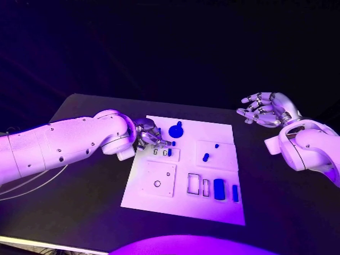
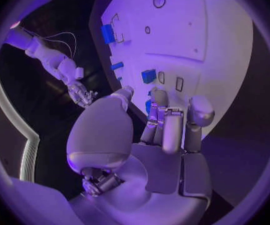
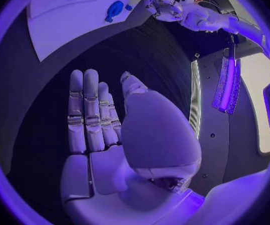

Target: Assemble the parts on the task board

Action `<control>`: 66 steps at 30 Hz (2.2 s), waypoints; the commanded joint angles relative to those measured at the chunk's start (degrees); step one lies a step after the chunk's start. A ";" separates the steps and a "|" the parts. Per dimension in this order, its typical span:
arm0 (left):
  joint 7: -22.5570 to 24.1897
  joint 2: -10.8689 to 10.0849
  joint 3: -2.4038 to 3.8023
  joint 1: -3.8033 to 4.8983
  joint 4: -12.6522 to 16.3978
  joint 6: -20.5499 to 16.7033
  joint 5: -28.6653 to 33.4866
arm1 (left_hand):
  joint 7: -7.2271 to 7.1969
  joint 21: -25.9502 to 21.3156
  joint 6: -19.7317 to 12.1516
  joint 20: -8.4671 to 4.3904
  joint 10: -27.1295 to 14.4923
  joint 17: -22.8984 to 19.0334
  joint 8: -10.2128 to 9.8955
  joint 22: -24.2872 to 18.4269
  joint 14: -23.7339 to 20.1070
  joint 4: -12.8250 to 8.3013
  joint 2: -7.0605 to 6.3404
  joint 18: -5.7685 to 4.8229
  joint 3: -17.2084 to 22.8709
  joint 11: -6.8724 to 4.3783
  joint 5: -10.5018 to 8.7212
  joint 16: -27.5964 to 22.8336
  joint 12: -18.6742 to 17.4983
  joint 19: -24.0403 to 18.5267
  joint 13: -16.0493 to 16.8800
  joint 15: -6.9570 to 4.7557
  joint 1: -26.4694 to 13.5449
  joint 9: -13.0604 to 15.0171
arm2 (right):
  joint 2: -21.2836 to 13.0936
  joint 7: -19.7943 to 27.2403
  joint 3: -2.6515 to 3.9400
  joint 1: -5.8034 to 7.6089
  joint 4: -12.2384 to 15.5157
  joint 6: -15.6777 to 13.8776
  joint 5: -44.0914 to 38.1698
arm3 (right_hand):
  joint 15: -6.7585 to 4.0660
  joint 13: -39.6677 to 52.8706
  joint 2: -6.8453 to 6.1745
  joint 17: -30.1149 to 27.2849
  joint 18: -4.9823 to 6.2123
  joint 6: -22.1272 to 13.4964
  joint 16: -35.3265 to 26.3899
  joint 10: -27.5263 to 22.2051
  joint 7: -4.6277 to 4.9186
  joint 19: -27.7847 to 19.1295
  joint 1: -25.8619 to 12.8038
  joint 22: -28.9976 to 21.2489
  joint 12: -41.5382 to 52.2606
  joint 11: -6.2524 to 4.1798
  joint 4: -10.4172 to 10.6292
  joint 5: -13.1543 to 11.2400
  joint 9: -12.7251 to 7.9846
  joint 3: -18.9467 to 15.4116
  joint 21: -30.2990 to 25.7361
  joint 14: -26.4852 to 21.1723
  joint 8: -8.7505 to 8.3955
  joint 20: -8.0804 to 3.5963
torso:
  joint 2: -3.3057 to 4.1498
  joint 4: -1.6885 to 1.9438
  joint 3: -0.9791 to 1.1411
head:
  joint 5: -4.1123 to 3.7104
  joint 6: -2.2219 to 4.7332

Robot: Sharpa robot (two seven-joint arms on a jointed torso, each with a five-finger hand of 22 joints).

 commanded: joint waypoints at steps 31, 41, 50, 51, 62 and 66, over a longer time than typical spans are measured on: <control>-3.06 2.23 0.05 0.08 -0.27 3.96 -3.26 | -0.91 0.81 0.25 -0.38 1.48 1.90 1.81 1.26 1.15 -0.08 1.00 -0.97 -2.08 -0.61 -0.46 0.68 1.27 1.18 1.06 -0.40 -2.65 1.45 | 0.18 -0.45 0.00 -0.21 0.11 -0.40 0.34 | 0.33 -0.76 -0.04 -0.06 0.65 -0.52 -1.48 -0.05 0.37 -0.15 -0.48 -0.67 -0.60 0.56 -0.03 0.18 -0.23 0.38 -0.85 0.01 0.40 0.43 | 0.24 0.09 0.37 | 0.25 -1.34; -3.10 3.49 0.02 0.11 -1.91 4.88 -3.81 | -0.91 0.82 0.21 -0.39 1.44 1.89 1.83 1.27 1.14 -0.06 1.04 -0.97 -2.12 -0.62 -0.46 0.68 1.24 1.18 1.02 -0.41 -2.67 1.49 | 0.20 -0.42 -0.01 -0.22 0.37 -0.57 0.33 | 0.35 -0.83 -0.04 -0.06 0.65 -0.56 -1.60 -0.05 0.39 -0.14 -0.51 -0.73 -0.62 0.58 0.01 0.17 -0.24 0.36 -0.91 0.02 0.40 0.44 | 0.34 0.12 0.38 | 0.05 -1.31; -3.17 4.61 0.00 0.12 -3.12 6.39 -3.98 | -0.95 0.89 0.09 -0.42 1.46 2.01 1.90 1.42 1.19 -0.12 1.24 -1.00 -2.09 -0.66 -0.37 0.71 1.28 1.28 1.09 -0.45 -2.43 1.60 | 0.28 -0.04 -0.04 -0.22 0.66 -0.92 0.29 | 0.38 -0.93 0.02 -0.05 0.64 -0.60 -1.79 -0.04 0.41 -0.13 -0.61 -0.84 -0.64 0.60 0.07 0.17 -0.27 0.34 -1.01 0.06 0.42 0.47 | 0.34 0.11 0.44 | -0.10 -1.19; -3.18 4.68 0.00 0.12 -3.16 6.50 -3.98 | -0.95 0.89 0.08 -0.42 1.48 2.05 1.92 1.43 1.21 -0.13 1.25 -1.01 -2.08 -0.67 -0.36 0.73 1.29 1.29 1.12 -0.45 -2.36 1.63 | 0.28 -0.03 -0.04 -0.22 0.68 -0.94 0.28 | 0.38 -0.93 0.02 -0.05 0.64 -0.60 -1.79 -0.04 0.41 -0.13 -0.61 -0.84 -0.64 0.60 0.07 0.17 -0.27 0.34 -1.01 0.06 0.42 0.47 | 0.34 0.11 0.44 | -0.10 -1.19; -3.22 5.09 -0.01 0.13 -3.37 7.68 -3.98 | -1.12 1.00 -0.07 -0.53 1.69 2.26 2.38 1.59 1.30 -0.17 1.68 -1.04 -1.77 -0.82 -0.21 0.78 1.52 1.36 1.48 -0.60 -0.68 2.14 | 0.32 -0.01 -0.05 -0.23 0.78 -1.07 0.26 | 0.39 -1.02 0.11 -0.03 0.65 -0.61 -1.94 -0.02 0.42 -0.11 -0.68 -0.93 -0.65 0.62 0.08 0.18 -0.28 0.35 -1.09 0.12 0.45 0.48 | 0.43 0.16 0.50 | -0.35 -1.31; -3.05 5.27 -0.01 0.12 -3.38 7.48 -3.98 | -1.23 1.06 -0.23 -0.61 1.92 2.51 2.66 1.67 1.40 -0.20 2.15 -1.05 -1.09 -0.94 -0.11 0.83 1.74 1.36 1.82 -0.71 1.12 2.51 | 0.38 -0.02 -0.05 -0.23 0.79 -1.06 0.26 | 0.39 -1.02 0.11 -0.03 0.65 -0.61 -1.94 -0.02 0.42 -0.11 -0.68 -0.93 -0.65 0.62 0.08 0.18 -0.28 0.35 -1.09 0.12 0.45 0.48 | 0.46 0.17 0.51 | -0.42 -1.53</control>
